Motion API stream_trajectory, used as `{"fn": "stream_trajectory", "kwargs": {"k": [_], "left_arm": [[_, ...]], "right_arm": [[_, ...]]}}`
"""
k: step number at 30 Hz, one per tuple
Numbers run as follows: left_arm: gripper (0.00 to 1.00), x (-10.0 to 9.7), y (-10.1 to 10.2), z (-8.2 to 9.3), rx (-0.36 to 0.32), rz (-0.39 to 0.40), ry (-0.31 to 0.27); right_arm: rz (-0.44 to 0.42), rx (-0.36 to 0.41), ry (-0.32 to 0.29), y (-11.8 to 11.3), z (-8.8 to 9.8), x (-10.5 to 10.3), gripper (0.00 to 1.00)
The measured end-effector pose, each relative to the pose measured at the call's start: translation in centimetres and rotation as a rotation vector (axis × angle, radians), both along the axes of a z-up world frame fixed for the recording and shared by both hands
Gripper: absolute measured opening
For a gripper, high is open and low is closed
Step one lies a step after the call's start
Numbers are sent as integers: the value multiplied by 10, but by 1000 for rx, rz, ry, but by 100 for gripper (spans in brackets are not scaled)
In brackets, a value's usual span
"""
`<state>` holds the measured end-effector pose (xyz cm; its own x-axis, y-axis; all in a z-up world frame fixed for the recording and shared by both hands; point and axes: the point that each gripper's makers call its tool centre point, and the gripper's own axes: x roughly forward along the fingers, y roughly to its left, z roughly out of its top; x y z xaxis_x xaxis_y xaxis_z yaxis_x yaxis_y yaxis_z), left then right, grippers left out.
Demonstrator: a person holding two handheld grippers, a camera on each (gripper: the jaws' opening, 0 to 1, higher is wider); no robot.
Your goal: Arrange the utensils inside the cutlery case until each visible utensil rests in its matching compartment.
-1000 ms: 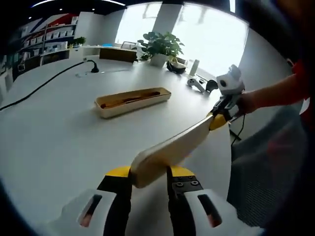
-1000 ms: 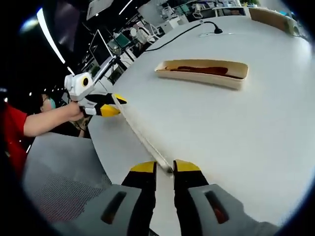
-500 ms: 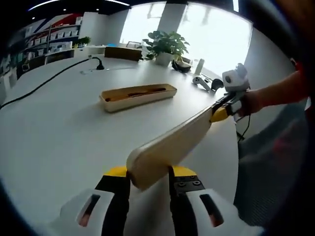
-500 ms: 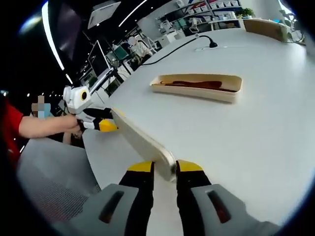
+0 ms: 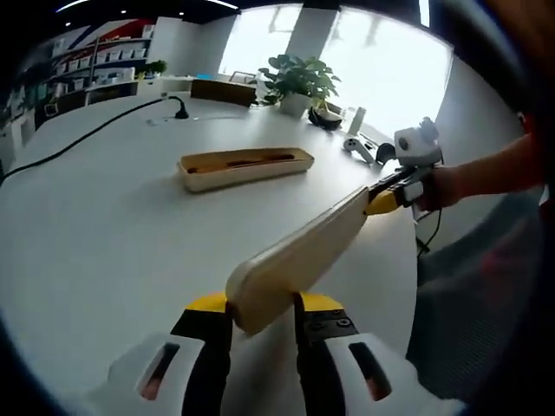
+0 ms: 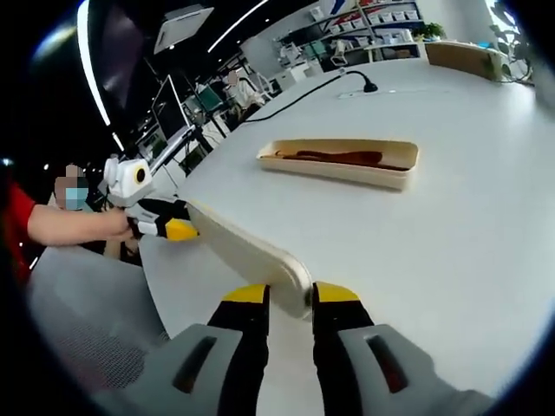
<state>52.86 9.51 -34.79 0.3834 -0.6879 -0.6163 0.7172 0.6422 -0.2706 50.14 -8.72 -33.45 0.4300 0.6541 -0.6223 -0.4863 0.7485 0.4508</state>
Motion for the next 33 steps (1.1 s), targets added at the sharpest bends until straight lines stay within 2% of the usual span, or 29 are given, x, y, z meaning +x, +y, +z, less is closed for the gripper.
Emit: {"fn": "stream_trajectory", "kwargs": {"k": [3, 6, 8, 11, 16, 25, 32, 33], "left_arm": [[28, 1, -2, 0, 2, 7, 8], [26, 1, -6, 4, -26, 25, 36], [26, 3, -5, 5, -15, 28, 29], [26, 5, -5, 7, 10, 11, 0], [26, 10, -5, 11, 10, 20, -2], [26, 12, -2, 5, 2, 68, 47], [27, 14, 0, 8, -6, 86, 34], [29, 18, 1, 10, -19, 107, 8]], "right_arm": [[2, -18, 15, -3, 1, 3, 16], [-17, -45, 11, -8, 0, 6, 18], [-18, -49, 25, -8, 1, 5, 18], [-11, -73, 11, -7, 3, 7, 18], [-28, -95, 2, -10, 2, 13, 19], [-18, -132, -30, -5, -2, 19, 21], [-15, -158, -55, -4, -1, 27, 23], [-17, -153, -54, -4, -1, 27, 23]]}}
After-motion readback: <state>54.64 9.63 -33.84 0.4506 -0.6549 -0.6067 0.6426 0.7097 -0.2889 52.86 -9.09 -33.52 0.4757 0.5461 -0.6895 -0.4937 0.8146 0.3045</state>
